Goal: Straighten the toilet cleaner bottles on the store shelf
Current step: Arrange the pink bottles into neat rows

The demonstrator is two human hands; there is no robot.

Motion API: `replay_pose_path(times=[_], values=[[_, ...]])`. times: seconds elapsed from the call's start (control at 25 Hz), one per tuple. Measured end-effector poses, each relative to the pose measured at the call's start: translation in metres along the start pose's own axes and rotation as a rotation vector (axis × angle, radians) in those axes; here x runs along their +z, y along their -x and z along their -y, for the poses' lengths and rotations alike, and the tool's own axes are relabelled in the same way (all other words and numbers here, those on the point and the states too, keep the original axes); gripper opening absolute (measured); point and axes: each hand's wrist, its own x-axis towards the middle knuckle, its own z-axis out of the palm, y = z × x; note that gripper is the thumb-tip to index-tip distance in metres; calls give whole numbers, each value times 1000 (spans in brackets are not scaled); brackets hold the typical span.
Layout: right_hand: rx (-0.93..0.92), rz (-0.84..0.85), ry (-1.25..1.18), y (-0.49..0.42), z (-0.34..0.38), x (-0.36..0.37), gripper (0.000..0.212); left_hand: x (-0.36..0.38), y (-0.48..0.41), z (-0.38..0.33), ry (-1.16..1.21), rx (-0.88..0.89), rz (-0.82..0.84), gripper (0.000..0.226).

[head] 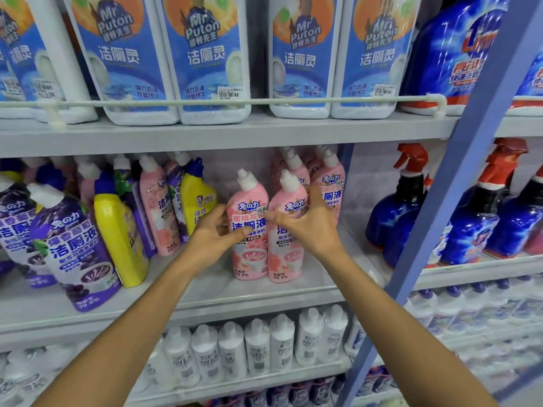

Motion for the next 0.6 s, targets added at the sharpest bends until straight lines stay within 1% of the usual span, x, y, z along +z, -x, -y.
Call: replay_pose_path(times=[0.04,0.08,0.12,0.2,0.24,0.28,0.44,0.6], values=[[-14,-21,13,0,-2,2,100,1,-2,1,8,1,10,45],[-11,-8,3,0,-4,1,100,3,-3,2,21,4,4,46],[-2,26,-16,0,-9,-2,97,7,-3,4,33,11,-31,46],[-8,59,-7,5,-18,-6,91,18,-2,10,55,31,-175,46],[-21,33,21,7,-22,-8,89,25,-2,13,67,49,-226,46],[-40,-1,52,7,-25,-9,88,33,-3,13,81,63,-242,47],[-51,-62,105,-1,-42,-30,87,61,-15,7,113,61,-197,47],[-5,-122,63,-8,-73,-59,73,98,-21,-2,86,54,-201,50]])
